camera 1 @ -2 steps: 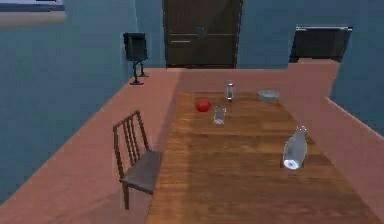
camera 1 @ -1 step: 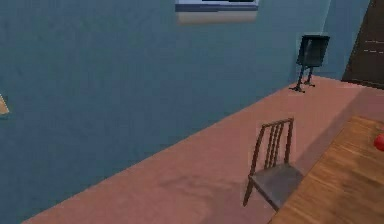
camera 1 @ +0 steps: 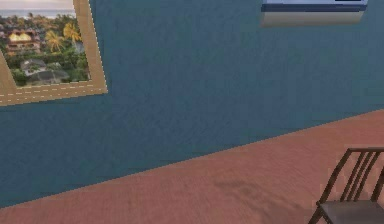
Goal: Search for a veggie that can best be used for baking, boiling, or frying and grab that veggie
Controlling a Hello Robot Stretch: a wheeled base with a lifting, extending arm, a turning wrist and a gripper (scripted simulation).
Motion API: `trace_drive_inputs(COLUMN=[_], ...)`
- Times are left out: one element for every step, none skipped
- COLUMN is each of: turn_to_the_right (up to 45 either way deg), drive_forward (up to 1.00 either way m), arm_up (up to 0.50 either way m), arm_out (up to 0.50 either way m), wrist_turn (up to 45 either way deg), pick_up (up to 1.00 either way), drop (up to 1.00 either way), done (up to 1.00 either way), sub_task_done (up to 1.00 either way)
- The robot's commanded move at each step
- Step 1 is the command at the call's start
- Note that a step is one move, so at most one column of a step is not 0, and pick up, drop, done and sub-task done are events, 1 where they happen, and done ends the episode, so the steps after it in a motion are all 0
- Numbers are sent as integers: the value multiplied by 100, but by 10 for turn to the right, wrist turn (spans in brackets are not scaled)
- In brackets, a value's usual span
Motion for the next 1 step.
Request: trace_drive_inputs(turn_to_the_right=[0], drive_forward=[0], arm_up=[50], arm_out=[0], wrist_turn=[0], pick_up=[0], drop=[0], done=[0], sub_task_done=[0])
